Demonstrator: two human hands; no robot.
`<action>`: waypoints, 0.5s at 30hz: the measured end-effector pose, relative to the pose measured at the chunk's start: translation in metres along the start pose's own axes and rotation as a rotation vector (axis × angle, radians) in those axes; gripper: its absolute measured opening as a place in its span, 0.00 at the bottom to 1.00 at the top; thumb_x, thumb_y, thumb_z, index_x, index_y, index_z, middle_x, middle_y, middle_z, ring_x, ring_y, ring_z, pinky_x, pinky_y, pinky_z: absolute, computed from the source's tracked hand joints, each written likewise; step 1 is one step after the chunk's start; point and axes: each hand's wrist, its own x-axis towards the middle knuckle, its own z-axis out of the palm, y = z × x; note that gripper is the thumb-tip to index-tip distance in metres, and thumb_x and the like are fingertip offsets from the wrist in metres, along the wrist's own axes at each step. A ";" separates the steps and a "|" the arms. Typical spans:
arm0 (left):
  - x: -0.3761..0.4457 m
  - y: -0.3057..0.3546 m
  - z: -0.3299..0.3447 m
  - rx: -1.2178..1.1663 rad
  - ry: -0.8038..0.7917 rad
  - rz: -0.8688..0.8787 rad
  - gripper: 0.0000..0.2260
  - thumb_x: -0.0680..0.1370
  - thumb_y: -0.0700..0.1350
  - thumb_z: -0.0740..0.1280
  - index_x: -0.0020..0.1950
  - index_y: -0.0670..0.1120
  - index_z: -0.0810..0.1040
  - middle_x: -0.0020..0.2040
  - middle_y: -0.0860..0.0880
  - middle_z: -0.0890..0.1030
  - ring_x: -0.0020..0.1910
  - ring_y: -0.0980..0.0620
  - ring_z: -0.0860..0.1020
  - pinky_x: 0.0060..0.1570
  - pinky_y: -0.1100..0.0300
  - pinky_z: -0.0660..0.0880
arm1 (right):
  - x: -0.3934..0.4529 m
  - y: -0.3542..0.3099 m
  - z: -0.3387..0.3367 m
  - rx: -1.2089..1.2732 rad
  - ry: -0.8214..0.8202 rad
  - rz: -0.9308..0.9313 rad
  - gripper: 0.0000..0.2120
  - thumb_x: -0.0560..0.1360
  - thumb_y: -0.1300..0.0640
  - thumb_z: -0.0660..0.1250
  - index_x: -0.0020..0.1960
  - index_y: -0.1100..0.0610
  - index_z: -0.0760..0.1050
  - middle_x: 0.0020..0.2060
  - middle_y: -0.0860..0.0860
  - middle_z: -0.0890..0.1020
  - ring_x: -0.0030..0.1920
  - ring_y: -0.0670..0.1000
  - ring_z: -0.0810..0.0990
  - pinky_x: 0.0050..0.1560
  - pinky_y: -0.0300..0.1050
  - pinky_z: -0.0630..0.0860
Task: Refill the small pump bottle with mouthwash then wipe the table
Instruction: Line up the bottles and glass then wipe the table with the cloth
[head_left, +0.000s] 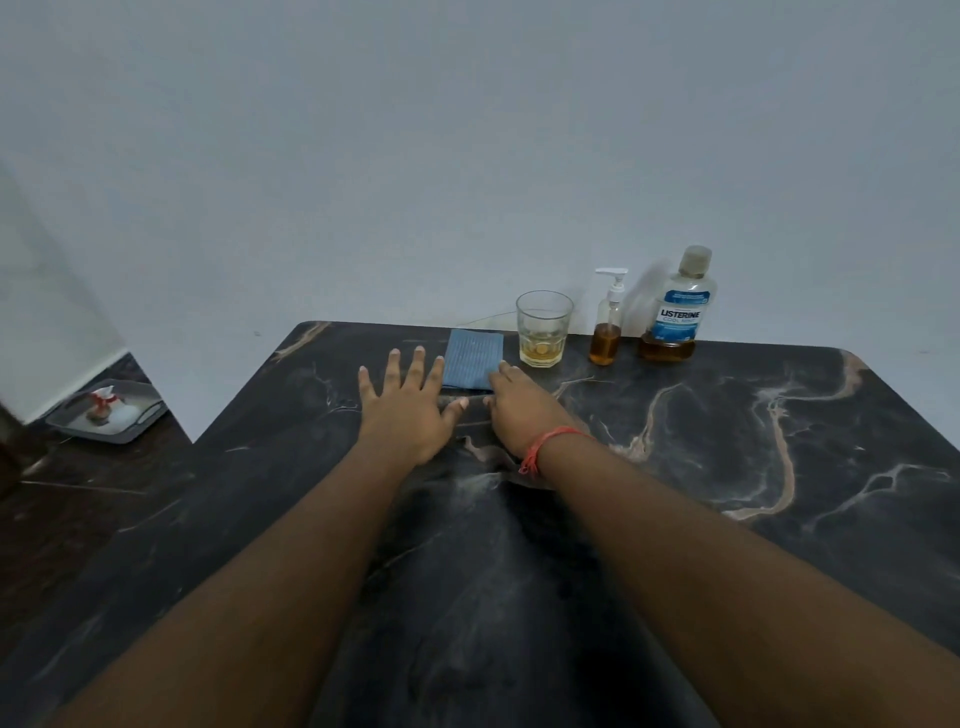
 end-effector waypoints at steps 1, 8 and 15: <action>0.002 -0.004 0.002 0.001 -0.003 -0.010 0.34 0.81 0.68 0.43 0.83 0.54 0.44 0.83 0.49 0.43 0.81 0.42 0.39 0.74 0.32 0.38 | 0.007 -0.002 0.005 -0.010 -0.005 0.001 0.23 0.83 0.56 0.57 0.76 0.61 0.61 0.77 0.58 0.61 0.76 0.56 0.60 0.75 0.51 0.62; 0.019 -0.029 0.011 0.005 -0.027 -0.045 0.32 0.81 0.67 0.40 0.82 0.55 0.41 0.83 0.50 0.39 0.80 0.42 0.35 0.74 0.31 0.37 | 0.059 -0.014 0.024 -0.067 -0.074 -0.039 0.25 0.83 0.51 0.56 0.78 0.56 0.59 0.78 0.61 0.57 0.77 0.60 0.56 0.76 0.55 0.59; 0.019 -0.045 0.018 0.013 -0.043 -0.064 0.32 0.81 0.67 0.39 0.82 0.56 0.40 0.83 0.50 0.39 0.80 0.42 0.34 0.74 0.31 0.36 | 0.072 -0.016 0.021 -0.189 -0.269 -0.038 0.23 0.83 0.54 0.54 0.78 0.51 0.59 0.77 0.62 0.60 0.76 0.63 0.58 0.74 0.59 0.61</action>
